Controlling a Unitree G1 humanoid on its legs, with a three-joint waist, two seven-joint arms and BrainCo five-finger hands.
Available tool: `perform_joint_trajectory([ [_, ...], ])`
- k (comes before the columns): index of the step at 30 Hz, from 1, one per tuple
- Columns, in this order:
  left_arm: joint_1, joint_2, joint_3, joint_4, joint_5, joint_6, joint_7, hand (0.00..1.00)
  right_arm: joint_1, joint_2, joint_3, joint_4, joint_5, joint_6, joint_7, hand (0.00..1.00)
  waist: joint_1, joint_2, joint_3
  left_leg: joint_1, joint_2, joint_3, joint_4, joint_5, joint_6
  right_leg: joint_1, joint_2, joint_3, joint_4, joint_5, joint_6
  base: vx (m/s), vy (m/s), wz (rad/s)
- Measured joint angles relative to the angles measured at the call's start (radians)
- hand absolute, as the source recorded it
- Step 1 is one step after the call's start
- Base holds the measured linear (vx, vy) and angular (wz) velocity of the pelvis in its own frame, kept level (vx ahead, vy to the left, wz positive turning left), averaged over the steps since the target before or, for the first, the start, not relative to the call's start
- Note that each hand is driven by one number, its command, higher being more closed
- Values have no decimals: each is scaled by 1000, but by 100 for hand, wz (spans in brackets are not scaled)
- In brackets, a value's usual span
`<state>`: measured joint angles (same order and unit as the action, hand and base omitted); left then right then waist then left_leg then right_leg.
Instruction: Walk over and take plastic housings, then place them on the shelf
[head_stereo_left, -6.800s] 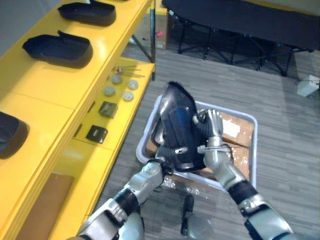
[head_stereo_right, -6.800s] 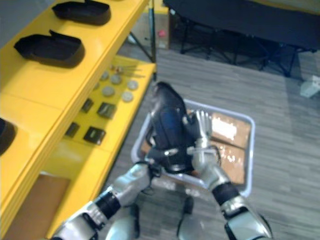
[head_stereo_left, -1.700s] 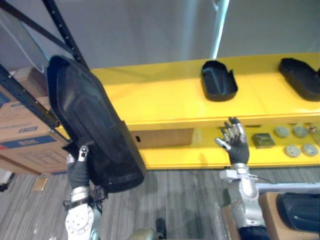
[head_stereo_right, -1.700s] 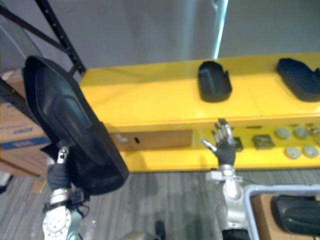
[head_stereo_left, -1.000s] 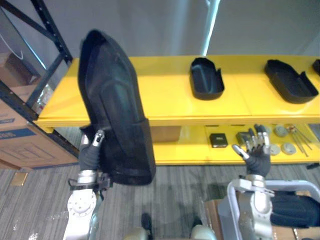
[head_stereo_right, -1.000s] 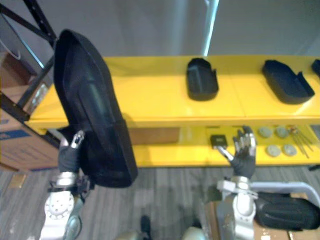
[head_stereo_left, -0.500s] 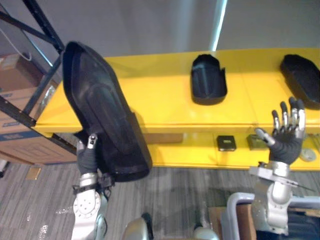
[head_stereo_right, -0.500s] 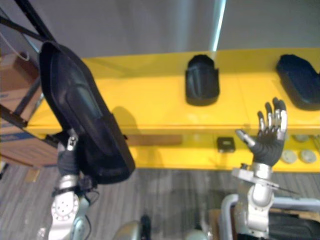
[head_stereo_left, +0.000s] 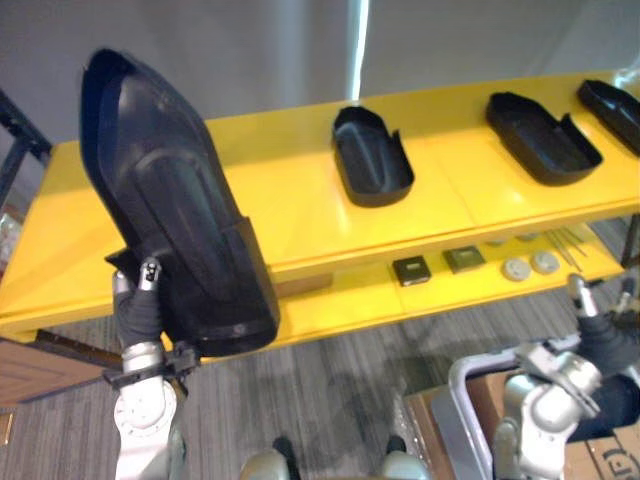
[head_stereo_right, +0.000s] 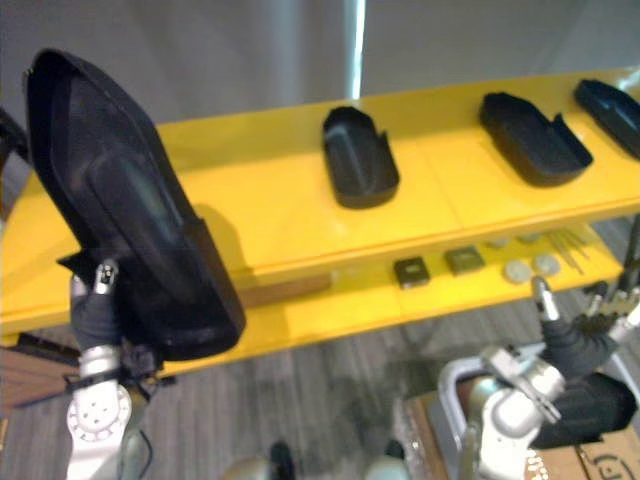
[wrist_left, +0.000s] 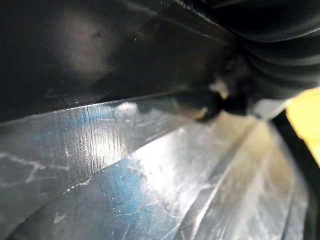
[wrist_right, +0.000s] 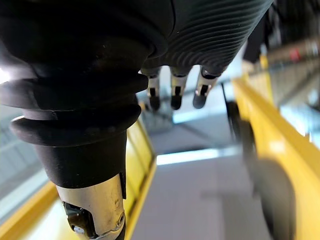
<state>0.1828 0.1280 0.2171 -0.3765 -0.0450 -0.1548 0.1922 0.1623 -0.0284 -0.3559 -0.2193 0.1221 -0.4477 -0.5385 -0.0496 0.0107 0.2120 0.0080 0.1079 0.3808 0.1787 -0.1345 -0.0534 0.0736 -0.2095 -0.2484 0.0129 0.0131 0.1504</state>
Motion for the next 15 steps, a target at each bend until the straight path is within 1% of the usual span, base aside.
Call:
perform_joint_trajectory([
  [2, -28, 1, 0, 15, -16, 32, -2, 100, 19, -17, -5, 50, 52, 41, 71, 0, -11, 16, -11, 28, 3, 13, -17, 1, -2, 10, 8, 1, -3, 1, 0, 53, -49, -24],
  [3, -56, 2, 0, 50, -34, 56, 1, 100, 41, -20, -6, 96, 96, 68, 145, 0, -20, 29, -19, 52, 3, 15, -36, 3, -5, 24, 12, 1, -9, 1, 0, 39, -31, -14],
  [4, -76, 7, 0, 76, -36, 67, 2, 100, 55, -19, -5, 117, 106, 76, 176, 0, -22, 34, -22, 62, 2, 17, -42, 4, -7, 29, 13, 1, -9, 1, 0, 27, -19, -11],
  [5, -106, 21, 1, 124, -40, 83, 6, 100, 75, -19, 0, 148, 128, 88, 229, 0, -23, 40, -27, 73, 2, 18, -50, 5, -8, 32, 15, 2, -12, 1, 0, -5, -6, -15],
  [6, -160, 49, 2, 208, -60, 109, 25, 100, 96, -21, 16, 200, 141, 99, 295, 0, -24, 46, -32, 82, 1, 23, -61, 8, -13, 32, 16, 4, -14, 1, 0, -16, -7, -15],
  [7, -189, 66, 4, 256, -72, 122, 37, 100, 106, -20, 27, 227, 141, 101, 325, 0, -27, 47, -34, 84, 0, 28, -68, 9, -15, 32, 16, 4, -17, 1, 0, -32, -10, -22],
  [8, -246, 101, 11, 349, -77, 150, 62, 100, 120, -21, 57, 276, 141, 103, 380, 0, -32, 45, -33, 85, -2, 41, -70, 10, -17, 31, 16, 7, -25, 3, -2, -48, -7, -18],
  [9, -271, 118, 14, 392, -77, 169, 74, 100, 125, -21, 71, 296, 140, 108, 412, 0, -38, 45, -33, 85, -2, 43, -70, 11, -18, 30, 17, 10, -29, 8, -3, -55, -6, -19],
  [10, -318, 156, 15, 473, -94, 207, 85, 100, 142, -22, 105, 322, 137, 111, 467, 0, -50, 45, -33, 87, -2, 45, -71, 11, -18, 31, 19, 13, -35, 12, -4, -70, -8, -21],
  [11, -361, 188, 14, 546, -112, 237, 94, 100, 163, -31, 142, 337, 136, 117, 520, 0, -54, 41, -35, 97, 1, 57, -80, 13, -21, 29, 19, 28, -41, 15, -4, -71, -14, -25],
  [12, -382, 203, 14, 578, -112, 253, 102, 100, 171, -40, 165, 350, 132, 123, 543, 0, -55, 39, -37, 101, 1, 65, -84, 14, -22, 26, 20, 34, -44, 17, -3, -82, -14, -28],
  [14, -491, 288, -2, 732, -115, 314, 109, 100, 192, -71, 248, 425, 91, 146, 600, 0, -70, 26, -43, 96, 0, 72, -91, 18, -27, 10, 21, 48, -43, 22, -3, -65, -10, -17],
  [15, -521, 311, -7, 774, -115, 327, 108, 100, 195, -76, 267, 446, 79, 151, 608, 0, -72, 22, -46, 97, -2, 76, -98, 22, -29, 3, 22, 56, -43, 24, -2, -46, -7, -22],
])
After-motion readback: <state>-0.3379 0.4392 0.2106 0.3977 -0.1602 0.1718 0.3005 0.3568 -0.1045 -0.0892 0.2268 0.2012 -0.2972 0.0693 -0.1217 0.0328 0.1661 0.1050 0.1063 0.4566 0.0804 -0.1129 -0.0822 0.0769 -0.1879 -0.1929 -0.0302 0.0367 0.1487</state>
